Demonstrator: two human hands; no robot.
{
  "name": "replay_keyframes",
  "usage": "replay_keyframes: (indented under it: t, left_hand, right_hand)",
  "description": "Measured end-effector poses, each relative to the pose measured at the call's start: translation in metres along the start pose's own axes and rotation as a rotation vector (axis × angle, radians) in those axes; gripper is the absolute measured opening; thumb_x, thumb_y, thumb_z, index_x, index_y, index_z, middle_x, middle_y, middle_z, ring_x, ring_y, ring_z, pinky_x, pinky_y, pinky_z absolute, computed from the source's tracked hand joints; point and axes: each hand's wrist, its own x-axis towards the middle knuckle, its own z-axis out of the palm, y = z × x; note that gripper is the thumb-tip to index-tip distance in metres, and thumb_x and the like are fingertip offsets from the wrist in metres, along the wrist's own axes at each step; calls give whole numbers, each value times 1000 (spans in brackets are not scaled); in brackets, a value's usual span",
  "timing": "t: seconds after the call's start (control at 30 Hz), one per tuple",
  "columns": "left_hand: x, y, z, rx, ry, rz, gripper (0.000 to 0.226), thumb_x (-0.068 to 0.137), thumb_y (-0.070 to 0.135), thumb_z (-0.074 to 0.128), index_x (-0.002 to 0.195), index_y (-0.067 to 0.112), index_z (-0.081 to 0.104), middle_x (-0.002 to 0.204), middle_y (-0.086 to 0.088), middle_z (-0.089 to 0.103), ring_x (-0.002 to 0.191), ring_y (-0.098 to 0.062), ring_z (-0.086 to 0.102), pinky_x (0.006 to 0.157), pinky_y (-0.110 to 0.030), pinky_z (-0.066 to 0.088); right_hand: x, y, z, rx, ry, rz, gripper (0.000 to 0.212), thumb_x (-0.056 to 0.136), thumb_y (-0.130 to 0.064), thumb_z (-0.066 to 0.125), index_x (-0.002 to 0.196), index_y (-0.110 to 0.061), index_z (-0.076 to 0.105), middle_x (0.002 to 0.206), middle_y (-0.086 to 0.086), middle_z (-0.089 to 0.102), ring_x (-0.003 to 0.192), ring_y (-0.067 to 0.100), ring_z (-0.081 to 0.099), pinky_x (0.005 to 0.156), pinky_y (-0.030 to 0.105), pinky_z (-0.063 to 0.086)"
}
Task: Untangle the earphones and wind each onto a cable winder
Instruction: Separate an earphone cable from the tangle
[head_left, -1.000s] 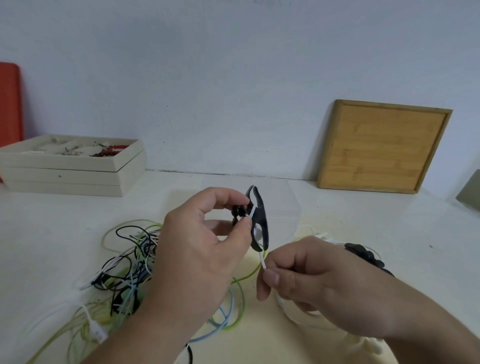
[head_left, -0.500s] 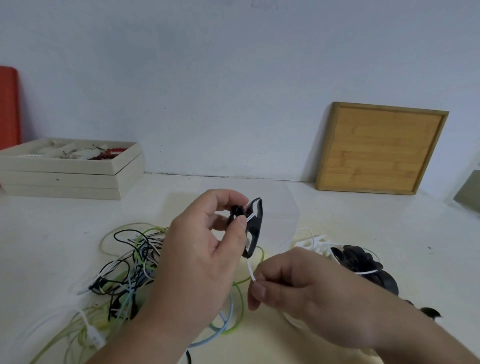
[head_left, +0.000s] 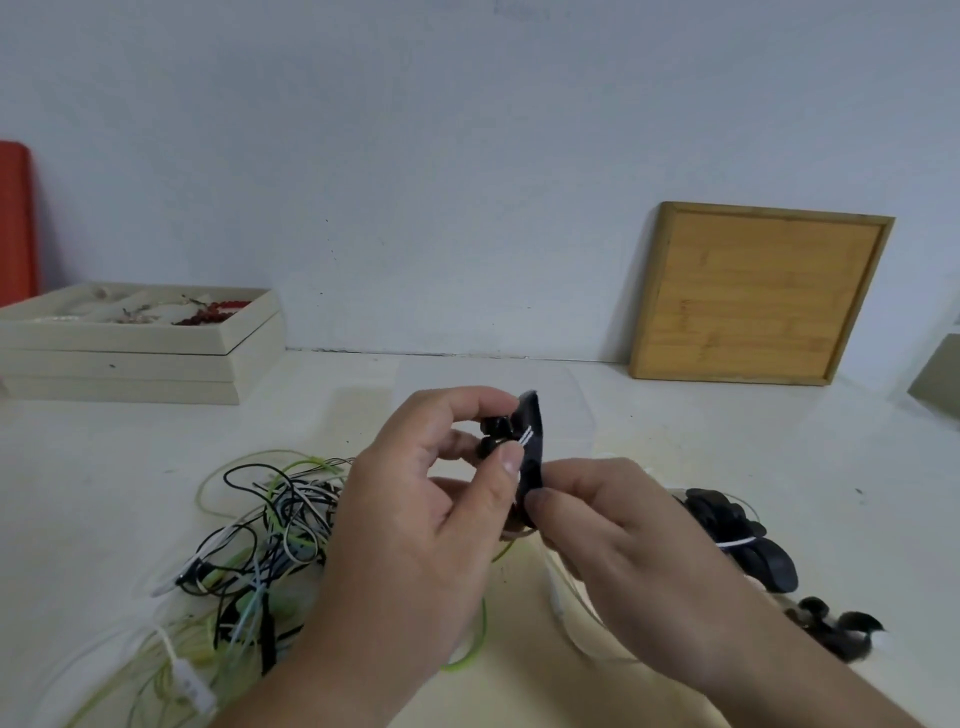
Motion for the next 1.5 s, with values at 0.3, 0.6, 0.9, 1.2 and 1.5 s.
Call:
replay_keyframes:
  t: [0.3,0.6,0.9,1.2,1.5]
  left_hand:
    - [6,0,-5,2,-100,-117,40,87,2,68,105,37,70,88,-6,77,79,-34,71,76,-45,57]
    - [7,-1,-6,-16,-126,-150,49,82,-5,72,105,39,68,87,0,77,67,-10,70,50,-14,45]
    - [5,-7,-6,187,-97,-10,49,82,0,70,109,41,67,100,0,65,56,-3,57,49,-7,38]
    - [7,-8,-4,24,-107,-131,47,83,5,73,114,39,66,94,2,75,65,-6,68,50,-14,45]
    - [10,-14,-1,-197,-129,-201,45,85,-10,69,102,32,73,102,-4,72,90,-22,74,74,-32,60]
  right_hand:
    - [1,-1,-6,-177,148,-32,33,91,-28,43,71,-6,56,50,-5,33,48,8,28,47,26,24]
    - [2,1,-8,-132,45,-37,36,98,-27,40,63,-19,45,54,-8,33,51,6,29,51,25,24]
    - [2,-3,-7,-201,33,14,34,95,-28,42,67,-9,39,54,-5,29,49,10,24,46,24,21]
    - [1,-3,-10,-177,54,28,40,99,-27,45,63,-15,34,54,-5,26,49,10,22,45,23,18]
    - [1,-2,-10,-204,84,16,42,96,-33,48,59,-16,34,52,-7,24,47,10,20,44,23,18]
